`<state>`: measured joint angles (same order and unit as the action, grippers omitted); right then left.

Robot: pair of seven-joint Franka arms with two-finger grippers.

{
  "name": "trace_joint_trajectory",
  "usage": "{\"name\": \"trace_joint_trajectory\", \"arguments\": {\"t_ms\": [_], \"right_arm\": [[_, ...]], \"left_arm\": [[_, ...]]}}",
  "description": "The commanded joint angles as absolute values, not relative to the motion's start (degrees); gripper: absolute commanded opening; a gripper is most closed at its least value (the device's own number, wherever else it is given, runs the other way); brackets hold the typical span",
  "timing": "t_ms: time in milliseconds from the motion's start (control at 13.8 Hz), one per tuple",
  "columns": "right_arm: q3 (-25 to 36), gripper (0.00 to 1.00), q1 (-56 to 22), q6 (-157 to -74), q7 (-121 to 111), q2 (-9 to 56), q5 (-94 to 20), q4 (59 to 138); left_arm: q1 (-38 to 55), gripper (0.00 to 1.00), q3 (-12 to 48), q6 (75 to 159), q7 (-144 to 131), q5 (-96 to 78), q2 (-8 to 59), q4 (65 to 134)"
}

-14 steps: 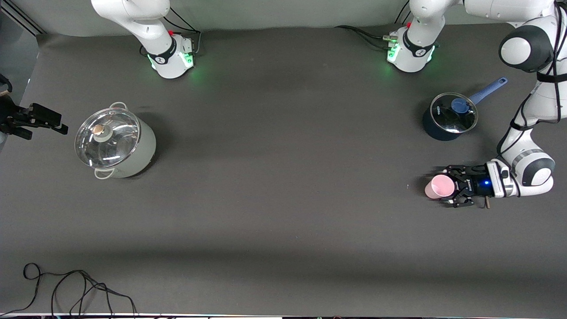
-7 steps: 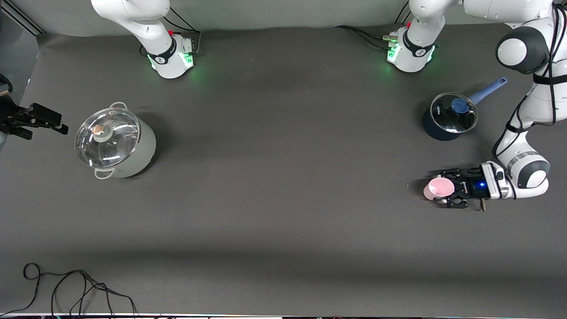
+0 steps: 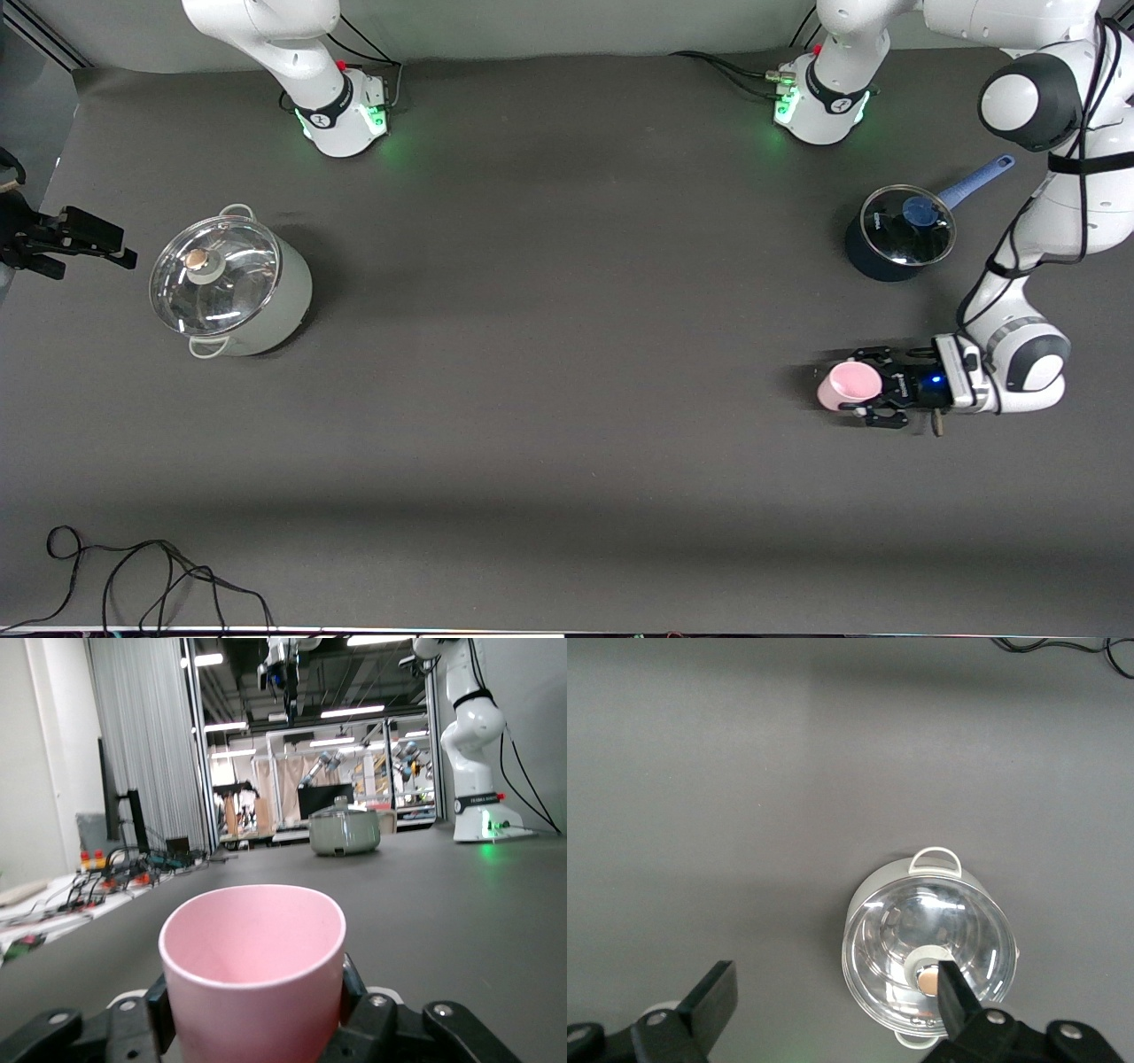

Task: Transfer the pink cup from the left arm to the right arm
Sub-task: 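Lift the pink cup and carry it toward the table's middle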

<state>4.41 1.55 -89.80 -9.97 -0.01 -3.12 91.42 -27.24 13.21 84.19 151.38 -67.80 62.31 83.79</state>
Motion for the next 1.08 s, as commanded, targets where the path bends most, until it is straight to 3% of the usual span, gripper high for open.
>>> {"name": "trace_joint_trajectory", "arguments": {"t_ms": [0,144,361,866,1011], "right_arm": [[4.0,1.00,1.4,-88.9,-2.4,-0.4,-2.4,90.4],[3.9,1.00,1.4,-87.6,7.7,-0.6,-2.4,88.4],[3.7,1.00,1.3,-81.0,21.1,-0.6,-2.5,85.0],[2.9,1.00,-2.9,-80.2,35.1,-1.0,-2.8,82.8],[2.9,1.00,-3.4,-80.2,36.3,-0.8,-2.8,82.6]], "left_arm": [[-21.5,0.00,14.4,86.6,152.6,-73.7,62.0,83.3],[-17.9,0.00,16.7,92.3,152.6,-78.3,61.5,82.7],[-16.7,0.00,26.5,106.2,152.2,-82.5,61.5,81.7],[-15.5,0.00,47.6,139.8,145.4,-84.6,61.5,79.9],[-13.0,0.00,51.1,146.8,142.6,-85.2,61.5,77.7]]}}
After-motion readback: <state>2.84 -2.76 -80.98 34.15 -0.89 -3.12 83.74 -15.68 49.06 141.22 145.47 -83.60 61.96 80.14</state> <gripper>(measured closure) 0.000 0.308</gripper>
